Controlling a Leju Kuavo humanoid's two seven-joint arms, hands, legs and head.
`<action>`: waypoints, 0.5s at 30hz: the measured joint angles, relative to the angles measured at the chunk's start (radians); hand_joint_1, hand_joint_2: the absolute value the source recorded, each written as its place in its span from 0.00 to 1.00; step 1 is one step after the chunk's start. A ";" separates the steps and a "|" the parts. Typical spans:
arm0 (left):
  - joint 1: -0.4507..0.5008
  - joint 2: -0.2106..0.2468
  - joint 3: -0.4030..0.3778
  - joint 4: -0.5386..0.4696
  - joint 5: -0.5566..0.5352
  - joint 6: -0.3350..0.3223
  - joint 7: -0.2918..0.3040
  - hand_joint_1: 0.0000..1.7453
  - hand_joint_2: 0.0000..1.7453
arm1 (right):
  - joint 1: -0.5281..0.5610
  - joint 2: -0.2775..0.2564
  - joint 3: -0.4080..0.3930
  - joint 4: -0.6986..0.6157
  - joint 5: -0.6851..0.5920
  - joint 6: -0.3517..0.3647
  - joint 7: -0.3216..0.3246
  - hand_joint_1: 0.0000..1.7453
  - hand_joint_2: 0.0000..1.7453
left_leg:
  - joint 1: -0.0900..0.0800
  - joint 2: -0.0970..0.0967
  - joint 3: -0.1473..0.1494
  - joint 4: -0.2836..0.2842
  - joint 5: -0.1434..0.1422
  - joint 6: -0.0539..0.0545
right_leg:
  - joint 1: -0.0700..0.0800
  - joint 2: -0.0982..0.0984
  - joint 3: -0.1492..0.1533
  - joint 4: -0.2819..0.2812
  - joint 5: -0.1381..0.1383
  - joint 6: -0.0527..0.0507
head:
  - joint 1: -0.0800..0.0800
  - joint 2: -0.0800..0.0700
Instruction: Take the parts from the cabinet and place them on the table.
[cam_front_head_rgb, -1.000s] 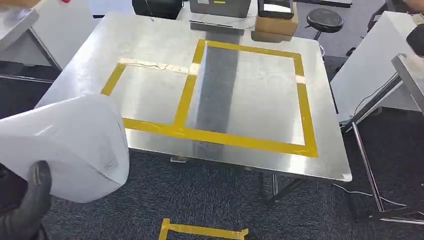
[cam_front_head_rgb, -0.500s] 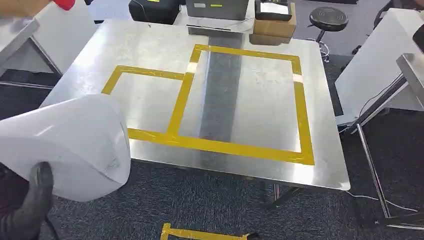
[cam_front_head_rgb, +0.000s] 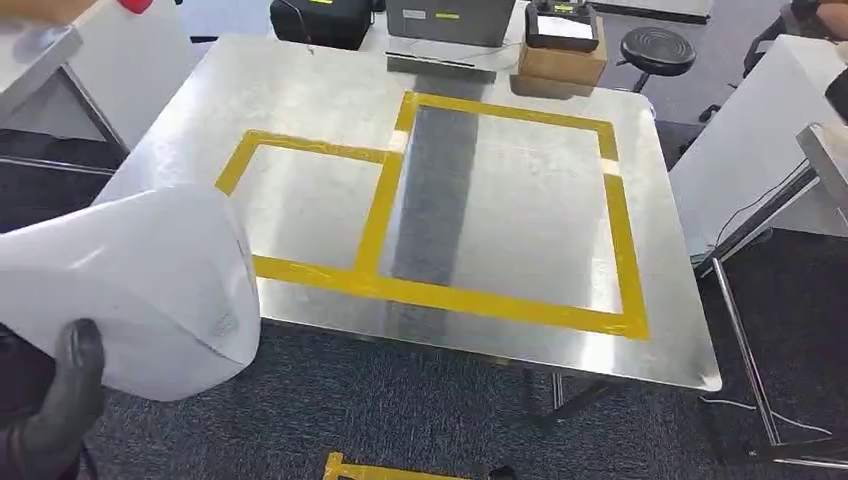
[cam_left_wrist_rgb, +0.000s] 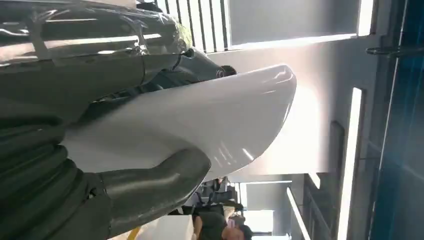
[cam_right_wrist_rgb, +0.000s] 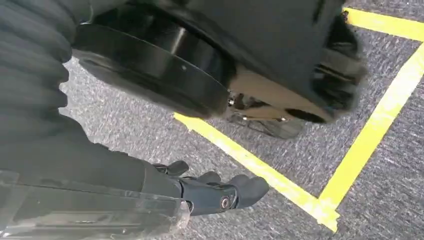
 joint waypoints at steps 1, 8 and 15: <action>0.000 0.000 0.000 0.000 0.000 0.000 0.000 1.00 1.00 | 0.000 0.000 0.000 0.000 0.000 0.000 0.000 0.00 1.00 | -0.001 -0.001 0.002 0.000 -0.001 0.001 | 0.000 0.000 0.001 -0.011 0.024 -0.005 | 0.005 0.000; 0.000 0.000 0.000 0.000 0.000 0.000 0.000 1.00 1.00 | -0.003 -0.005 0.000 0.000 0.000 0.000 0.000 0.00 1.00 | 0.002 -0.008 0.006 -0.016 0.007 -0.017 | 0.029 0.000 0.114 -0.303 0.162 -0.076 | 0.022 0.000; 0.001 0.000 0.000 0.001 0.000 0.000 0.000 1.00 1.00 | -0.001 0.001 0.000 0.000 -0.002 0.000 0.000 0.00 1.00 | -0.004 -0.012 -0.103 0.222 -0.116 -0.040 | 0.017 -0.006 0.149 -0.366 0.189 -0.065 | -0.006 0.000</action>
